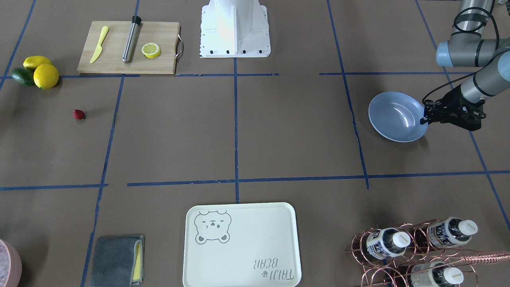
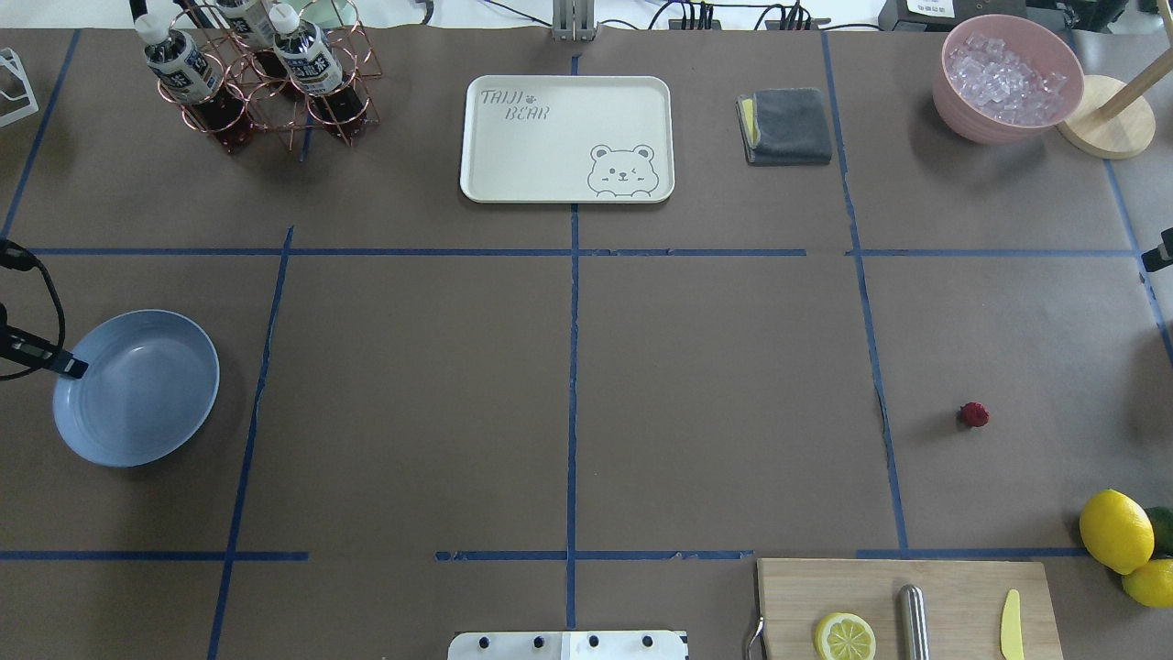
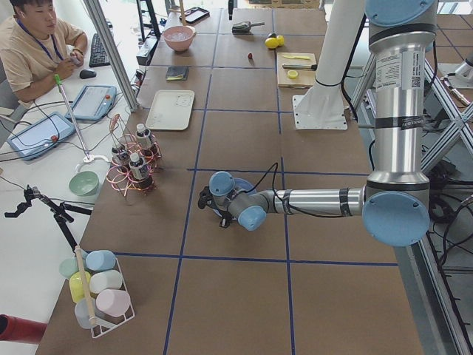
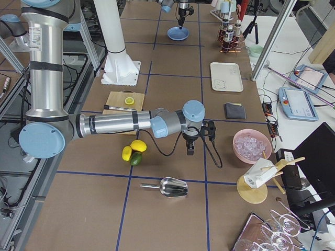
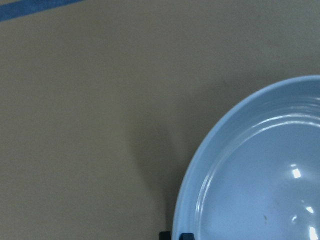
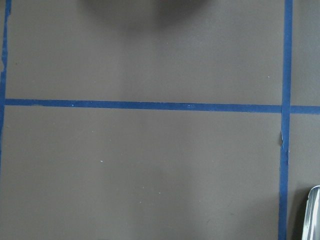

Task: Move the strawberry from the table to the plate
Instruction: 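Lower the left gripper to the rim of the light blue plate and grasp it, then slide the light blue plate with the left gripper toward the table center, then release the plate with the left gripper while the right gripper grasps the strawberry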

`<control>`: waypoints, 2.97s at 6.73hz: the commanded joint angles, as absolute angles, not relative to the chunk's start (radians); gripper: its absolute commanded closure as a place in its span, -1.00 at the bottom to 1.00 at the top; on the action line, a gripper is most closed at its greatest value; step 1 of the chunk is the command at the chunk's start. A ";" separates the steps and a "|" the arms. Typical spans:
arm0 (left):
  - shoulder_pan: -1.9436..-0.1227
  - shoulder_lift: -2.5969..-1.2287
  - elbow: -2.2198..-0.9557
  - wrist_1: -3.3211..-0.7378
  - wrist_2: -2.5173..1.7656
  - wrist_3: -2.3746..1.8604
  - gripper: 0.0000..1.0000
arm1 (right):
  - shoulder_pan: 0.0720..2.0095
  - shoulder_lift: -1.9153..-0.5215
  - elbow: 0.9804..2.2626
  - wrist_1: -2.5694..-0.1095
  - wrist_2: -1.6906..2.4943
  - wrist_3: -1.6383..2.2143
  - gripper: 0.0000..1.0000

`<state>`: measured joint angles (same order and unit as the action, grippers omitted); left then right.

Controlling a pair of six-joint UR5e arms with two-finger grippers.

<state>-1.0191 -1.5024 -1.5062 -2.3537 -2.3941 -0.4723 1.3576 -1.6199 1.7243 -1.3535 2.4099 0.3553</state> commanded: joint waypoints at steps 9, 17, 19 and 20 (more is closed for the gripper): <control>-0.622 -2.075 -1.539 -2.365 -2.188 -1.409 1.00 | 1.313 -1.617 1.775 -1.351 2.516 0.357 -1.00; -0.580 -2.114 -1.482 -2.367 -2.036 -1.413 -0.54 | 1.081 -1.662 1.847 -1.100 2.377 0.701 -1.00; -0.614 -2.109 -1.506 -2.364 -2.040 -1.414 -0.54 | 0.857 -1.700 1.845 -0.916 2.167 0.998 -1.00; -0.614 -2.108 -1.506 -2.364 -2.039 -1.414 -0.55 | 0.792 -1.715 1.845 -0.916 2.079 1.020 -1.00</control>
<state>-0.6087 -2.1092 -1.5032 -2.3645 -2.0393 -1.4138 0.8738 -1.6998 1.8450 -0.9429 2.1739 0.9576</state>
